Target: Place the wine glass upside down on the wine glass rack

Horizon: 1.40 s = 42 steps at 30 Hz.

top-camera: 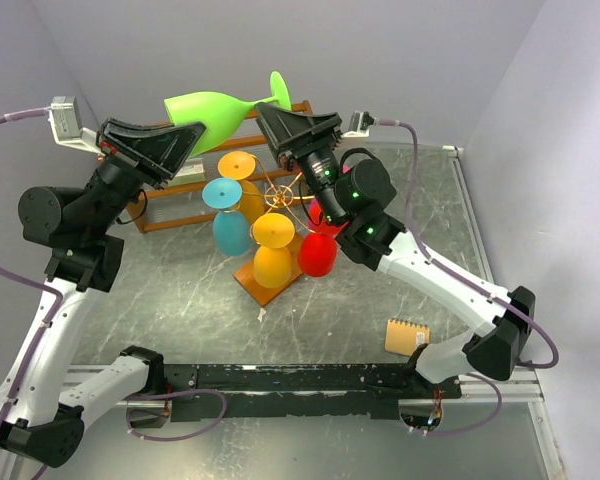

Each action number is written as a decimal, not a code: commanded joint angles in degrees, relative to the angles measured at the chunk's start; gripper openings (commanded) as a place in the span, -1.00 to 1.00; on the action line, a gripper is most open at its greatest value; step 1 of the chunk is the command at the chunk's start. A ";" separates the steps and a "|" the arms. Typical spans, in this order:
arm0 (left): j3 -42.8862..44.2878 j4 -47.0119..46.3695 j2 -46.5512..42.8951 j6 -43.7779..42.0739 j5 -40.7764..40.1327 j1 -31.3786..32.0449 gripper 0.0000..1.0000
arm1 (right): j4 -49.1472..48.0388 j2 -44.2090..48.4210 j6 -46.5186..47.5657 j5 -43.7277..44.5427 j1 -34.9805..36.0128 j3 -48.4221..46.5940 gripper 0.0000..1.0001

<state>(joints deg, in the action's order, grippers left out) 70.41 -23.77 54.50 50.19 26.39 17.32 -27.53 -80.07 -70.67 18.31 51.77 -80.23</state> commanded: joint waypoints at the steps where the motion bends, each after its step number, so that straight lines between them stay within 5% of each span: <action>1: -0.18 -4.59 -0.02 1.55 3.89 -0.45 -0.86 | -0.69 -0.76 -4.87 3.14 0.02 -2.65 0.03; 20: -1.38 -4.51 0.28 3.43 10.26 -0.45 -0.86 | -7.08 -3.65 -5.65 -1.16 0.02 -2.26 -0.46; 26: -0.77 -2.92 1.41 4.16 12.70 -0.45 -0.86 | -9.41 -3.99 -2.74 -1.70 0.00 -2.44 -0.92; 30: 0.28 0.34 1.52 3.15 12.58 -0.45 -0.61 | -11.20 -3.05 2.52 -0.88 -0.05 -2.31 -1.00; 37: 3.94 14.41 -0.09 -2.49 5.14 -0.45 0.23 | -16.32 0.56 20.46 2.28 0.00 -0.07 -1.00; 42: 6.08 22.31 -1.65 -5.43 -1.06 -0.45 0.51 | -19.57 4.89 38.61 2.31 -0.04 2.81 -1.00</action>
<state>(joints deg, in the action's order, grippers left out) 73.23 -9.54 54.48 48.36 30.89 16.93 -41.17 -79.59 -50.17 19.44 51.81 -78.81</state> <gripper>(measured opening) 0.729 0.047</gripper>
